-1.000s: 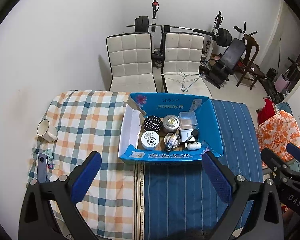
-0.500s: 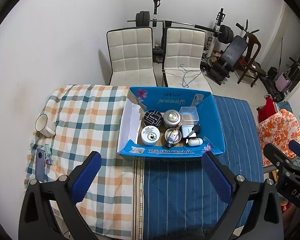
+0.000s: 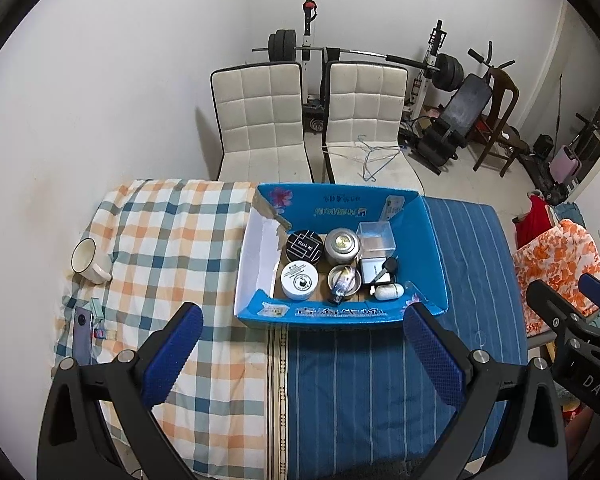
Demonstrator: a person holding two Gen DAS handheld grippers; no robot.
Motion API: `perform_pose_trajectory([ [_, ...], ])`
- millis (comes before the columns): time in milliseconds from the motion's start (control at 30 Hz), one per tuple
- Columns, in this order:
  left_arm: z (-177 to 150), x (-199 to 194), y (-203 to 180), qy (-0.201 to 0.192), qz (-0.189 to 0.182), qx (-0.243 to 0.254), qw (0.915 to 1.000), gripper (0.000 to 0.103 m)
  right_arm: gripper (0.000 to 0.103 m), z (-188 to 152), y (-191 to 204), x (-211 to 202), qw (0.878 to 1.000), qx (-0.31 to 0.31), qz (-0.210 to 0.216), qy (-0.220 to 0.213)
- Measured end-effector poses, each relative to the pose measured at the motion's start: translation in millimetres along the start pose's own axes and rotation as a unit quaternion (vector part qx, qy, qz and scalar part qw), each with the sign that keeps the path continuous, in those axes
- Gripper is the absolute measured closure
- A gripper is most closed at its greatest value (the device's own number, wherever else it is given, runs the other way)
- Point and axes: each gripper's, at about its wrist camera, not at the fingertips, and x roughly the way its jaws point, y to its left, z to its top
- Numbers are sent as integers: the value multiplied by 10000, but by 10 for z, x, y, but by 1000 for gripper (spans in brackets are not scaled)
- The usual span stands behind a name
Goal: Organize rigid objects
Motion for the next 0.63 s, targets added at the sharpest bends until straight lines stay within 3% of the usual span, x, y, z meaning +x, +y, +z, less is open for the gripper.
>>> perform_pose_trajectory([
  [633,84,-48,-59,-93,8,112,9999,0,8,68,49,-48,10000,-32,4,-9],
])
